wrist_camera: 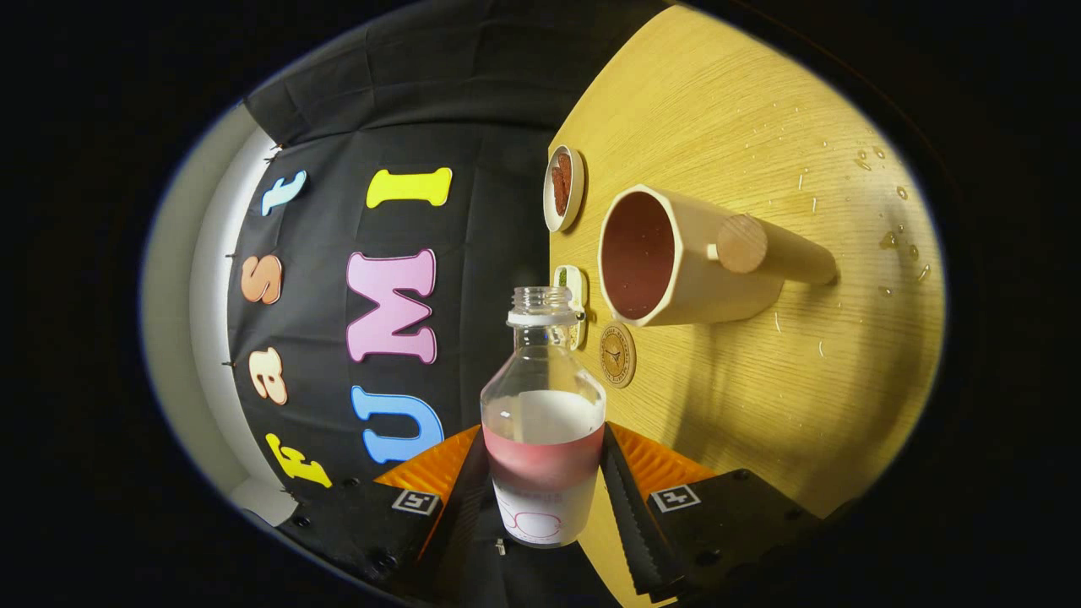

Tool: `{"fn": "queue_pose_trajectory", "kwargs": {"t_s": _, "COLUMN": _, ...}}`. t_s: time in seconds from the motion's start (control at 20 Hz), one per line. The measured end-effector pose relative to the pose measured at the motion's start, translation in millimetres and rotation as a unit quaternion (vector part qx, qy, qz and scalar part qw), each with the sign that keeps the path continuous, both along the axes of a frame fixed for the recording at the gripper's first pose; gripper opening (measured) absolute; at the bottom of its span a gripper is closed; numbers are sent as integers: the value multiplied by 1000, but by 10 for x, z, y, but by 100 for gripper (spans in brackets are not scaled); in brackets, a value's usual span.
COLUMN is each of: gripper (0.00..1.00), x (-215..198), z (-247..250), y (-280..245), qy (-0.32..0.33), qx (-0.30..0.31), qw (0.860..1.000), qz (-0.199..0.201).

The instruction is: Take the bottle from table, then pour the juice into the cup, finally place the bottle on the coaster

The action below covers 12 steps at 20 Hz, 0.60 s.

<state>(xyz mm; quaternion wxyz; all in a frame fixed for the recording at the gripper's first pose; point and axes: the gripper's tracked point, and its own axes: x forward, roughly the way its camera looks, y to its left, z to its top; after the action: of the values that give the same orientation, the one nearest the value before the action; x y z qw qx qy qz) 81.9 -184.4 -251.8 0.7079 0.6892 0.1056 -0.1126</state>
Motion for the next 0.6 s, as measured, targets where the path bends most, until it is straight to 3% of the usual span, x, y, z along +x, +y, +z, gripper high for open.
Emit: {"fn": "queue_pose_trajectory", "kwargs": {"t_s": 0.6, "gripper": 75, "x": 33, "z": -51, "y": -16, "qy": -14, "qx": 64, "qw": 998, "qz": -19}}
